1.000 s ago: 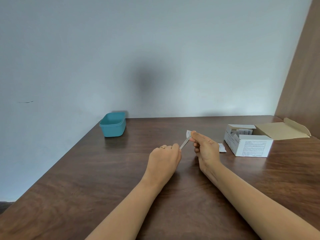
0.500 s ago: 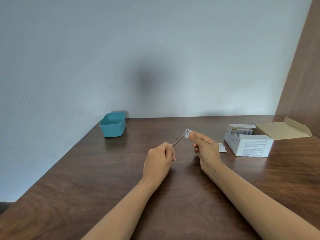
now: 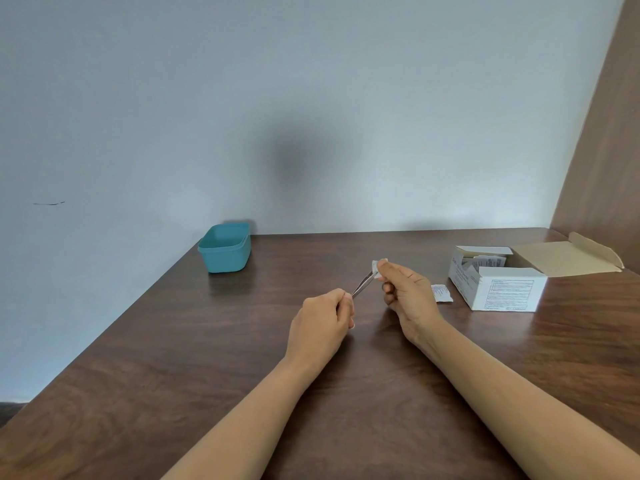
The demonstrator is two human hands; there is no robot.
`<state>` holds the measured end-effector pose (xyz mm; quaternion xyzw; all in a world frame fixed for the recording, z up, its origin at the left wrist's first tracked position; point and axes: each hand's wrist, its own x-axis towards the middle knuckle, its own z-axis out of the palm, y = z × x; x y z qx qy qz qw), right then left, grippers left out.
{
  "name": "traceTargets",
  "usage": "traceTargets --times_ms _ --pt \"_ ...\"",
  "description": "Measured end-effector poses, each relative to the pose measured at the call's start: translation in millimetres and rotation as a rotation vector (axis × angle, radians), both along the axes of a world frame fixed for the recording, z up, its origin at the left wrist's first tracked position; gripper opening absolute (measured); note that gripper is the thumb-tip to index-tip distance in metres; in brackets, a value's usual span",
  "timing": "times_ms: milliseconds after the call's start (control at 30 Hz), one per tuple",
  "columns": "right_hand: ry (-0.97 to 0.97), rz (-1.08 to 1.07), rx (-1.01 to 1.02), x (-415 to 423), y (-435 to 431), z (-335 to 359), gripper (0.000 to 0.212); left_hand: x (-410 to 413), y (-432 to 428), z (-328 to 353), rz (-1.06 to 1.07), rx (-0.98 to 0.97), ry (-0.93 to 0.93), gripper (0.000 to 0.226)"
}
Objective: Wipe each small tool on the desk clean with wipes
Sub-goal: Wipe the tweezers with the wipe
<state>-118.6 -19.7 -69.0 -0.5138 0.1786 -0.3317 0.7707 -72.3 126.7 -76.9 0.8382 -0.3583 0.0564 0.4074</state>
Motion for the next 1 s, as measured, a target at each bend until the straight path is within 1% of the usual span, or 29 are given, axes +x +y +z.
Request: traceTargets --times_ms 67,200,300,533,700,867,1000 --pt "-0.017 -0.015 -0.017 0 1 0 0.025 0 -1 -1 -0.008 0.003 -0.001 0.029" --pt "-0.008 -0.017 -0.059 -1 1 0 0.016 2 -1 -2 -0.03 0.002 0.007 0.027" --pt "-0.004 -0.006 -0.064 -1 0 0 0.015 3 -1 -1 -0.02 0.01 0.011 0.027" --pt "0.037 0.015 -0.075 1 -1 -2 0.007 -2 -1 3 0.015 0.099 -0.06 0.03" --pt "0.087 0.022 -0.106 1 1 -1 0.009 -4 0 4 0.015 0.104 -0.075 0.03" --pt "0.169 0.024 -0.237 -3 8 1 0.014 -4 0 3 0.011 0.086 -0.07 0.029" --pt "0.21 0.03 -0.266 -6 14 6 0.017 -4 1 3 0.022 0.078 -0.071 0.028"
